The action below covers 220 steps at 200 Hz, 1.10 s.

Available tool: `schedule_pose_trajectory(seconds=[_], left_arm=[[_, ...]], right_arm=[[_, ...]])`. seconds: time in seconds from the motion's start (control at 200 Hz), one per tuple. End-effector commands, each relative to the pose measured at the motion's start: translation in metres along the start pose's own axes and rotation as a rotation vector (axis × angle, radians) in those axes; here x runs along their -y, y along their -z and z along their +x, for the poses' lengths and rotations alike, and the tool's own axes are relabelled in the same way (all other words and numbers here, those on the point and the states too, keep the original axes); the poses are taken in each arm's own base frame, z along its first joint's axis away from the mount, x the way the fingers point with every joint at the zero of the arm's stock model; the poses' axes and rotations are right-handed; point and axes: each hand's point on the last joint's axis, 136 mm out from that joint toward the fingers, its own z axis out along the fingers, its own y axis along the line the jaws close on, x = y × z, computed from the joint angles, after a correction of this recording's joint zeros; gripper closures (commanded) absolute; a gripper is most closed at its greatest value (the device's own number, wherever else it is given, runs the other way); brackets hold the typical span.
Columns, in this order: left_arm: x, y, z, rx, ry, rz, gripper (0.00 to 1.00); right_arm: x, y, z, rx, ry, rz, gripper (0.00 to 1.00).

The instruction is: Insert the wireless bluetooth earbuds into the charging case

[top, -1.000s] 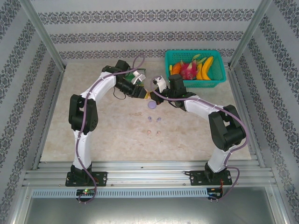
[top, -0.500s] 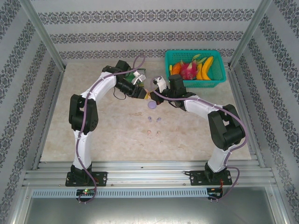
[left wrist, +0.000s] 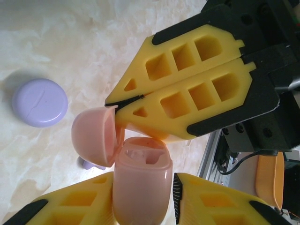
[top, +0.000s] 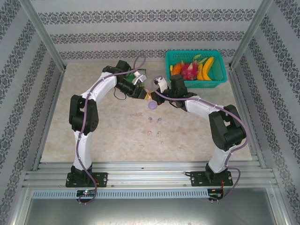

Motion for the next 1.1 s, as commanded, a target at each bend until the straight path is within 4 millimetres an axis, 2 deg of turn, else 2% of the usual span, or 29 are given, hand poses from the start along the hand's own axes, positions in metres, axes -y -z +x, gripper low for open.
schedule_pose_trajectory(seconds=[0.0, 0.32, 0.435, 0.645, 0.789, 0.979, 1.094], left_arm=[[0.008, -0.001, -0.009, 0.012, -0.028, 0.029, 0.66], [0.005, -0.003, -0.010, 0.017, -0.022, 0.029, 0.79], [0.005, -0.004, -0.010, 0.019, -0.021, 0.031, 0.80], [0.005, -0.003, -0.013, 0.027, -0.029, 0.023, 0.63], [0.006, 0.000, -0.014, 0.026, -0.040, 0.020, 0.63], [0.007, 0.002, -0.013, 0.022, -0.043, 0.025, 0.69], [0.007, 0.002, -0.013, 0.023, -0.044, 0.022, 0.62]], right_arm=[[0.002, 0.001, -0.013, 0.037, 0.007, -0.013, 1.00], [0.002, 0.001, -0.014, 0.037, -0.001, -0.011, 1.00], [0.001, 0.003, -0.019, 0.045, 0.001, -0.010, 1.00], [-0.003, 0.006, -0.022, 0.047, 0.012, -0.025, 1.00], [-0.003, 0.007, -0.020, 0.043, 0.020, -0.025, 1.00], [-0.002, 0.009, -0.018, 0.039, 0.019, -0.026, 1.00], [-0.004, 0.009, -0.016, 0.034, 0.020, -0.034, 1.00]])
